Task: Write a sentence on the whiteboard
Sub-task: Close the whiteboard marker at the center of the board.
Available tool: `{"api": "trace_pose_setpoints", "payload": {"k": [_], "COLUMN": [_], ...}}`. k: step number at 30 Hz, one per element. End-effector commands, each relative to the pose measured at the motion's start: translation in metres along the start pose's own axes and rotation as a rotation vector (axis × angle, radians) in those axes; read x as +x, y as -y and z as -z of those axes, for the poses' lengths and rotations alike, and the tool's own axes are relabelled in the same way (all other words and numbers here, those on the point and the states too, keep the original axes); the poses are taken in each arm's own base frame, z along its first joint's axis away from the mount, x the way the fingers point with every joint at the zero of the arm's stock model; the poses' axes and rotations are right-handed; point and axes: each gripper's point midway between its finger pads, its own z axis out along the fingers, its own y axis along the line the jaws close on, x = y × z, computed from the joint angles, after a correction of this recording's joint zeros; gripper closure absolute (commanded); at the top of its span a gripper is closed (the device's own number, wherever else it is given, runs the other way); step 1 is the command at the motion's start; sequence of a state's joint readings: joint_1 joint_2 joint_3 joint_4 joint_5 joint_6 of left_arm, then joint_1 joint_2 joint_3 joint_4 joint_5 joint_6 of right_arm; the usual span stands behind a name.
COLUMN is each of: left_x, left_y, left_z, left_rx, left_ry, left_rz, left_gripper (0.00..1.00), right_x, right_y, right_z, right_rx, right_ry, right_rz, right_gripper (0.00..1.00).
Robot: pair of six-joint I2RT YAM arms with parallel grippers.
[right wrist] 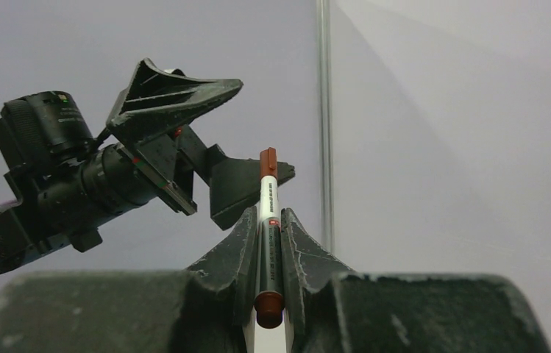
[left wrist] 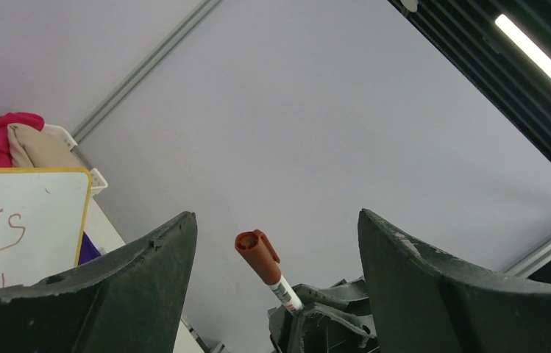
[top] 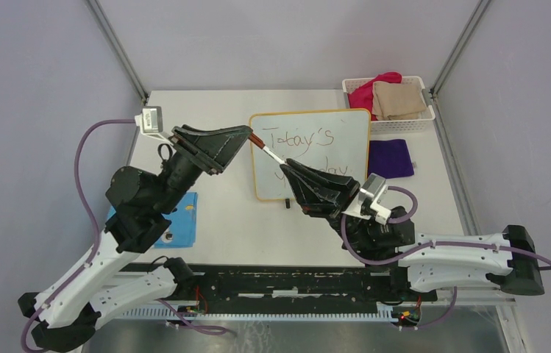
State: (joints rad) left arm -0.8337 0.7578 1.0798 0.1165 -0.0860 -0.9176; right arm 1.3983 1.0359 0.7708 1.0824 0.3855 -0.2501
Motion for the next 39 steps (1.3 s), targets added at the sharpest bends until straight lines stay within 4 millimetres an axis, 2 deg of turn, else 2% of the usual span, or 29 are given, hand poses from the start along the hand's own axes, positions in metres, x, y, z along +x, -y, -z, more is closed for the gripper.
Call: {"api": "trace_pose_setpoints", "payload": {"k": [1, 6, 23, 27, 31, 39], "left_x": [0.006, 0.018, 0.025, 0.027, 0.033, 0.052], "left_y": [0.018, 0.023, 0.02, 0.019, 0.016, 0.005], "left_z": [-0.004, -0.004, -0.003, -0.004, -0.005, -0.009], "left_rx": [0.112, 0.165, 0.176, 0.175, 0.175, 0.154], "left_ry": [-0.021, -0.062, -0.079, -0.084, -0.104, -0.162], "left_rz": [-0.003, 0.044, 0.109, 0.113, 0.126, 0.193], "left_gripper": [0.17, 0.25, 0.6, 0.75, 0.96, 0.98], "right_x": [-0.015, -0.016, -0.015, -0.014, -0.012, -0.01], "right_y": [-0.006, -0.004, -0.001, -0.002, -0.001, 0.002], "right_z": [0.001, 0.004, 0.004, 0.003, 0.002, -0.001], "right_rx": [-0.041, -0.035, -0.023, -0.024, -0.016, 0.009], "right_ry": [0.041, 0.047, 0.048, 0.045, 0.039, 0.034], "right_rz": [-0.052, -0.055, -0.056, -0.054, -0.05, -0.04], "right_gripper": [1.0, 1.0, 1.0, 1.0, 1.0, 1.0]}}
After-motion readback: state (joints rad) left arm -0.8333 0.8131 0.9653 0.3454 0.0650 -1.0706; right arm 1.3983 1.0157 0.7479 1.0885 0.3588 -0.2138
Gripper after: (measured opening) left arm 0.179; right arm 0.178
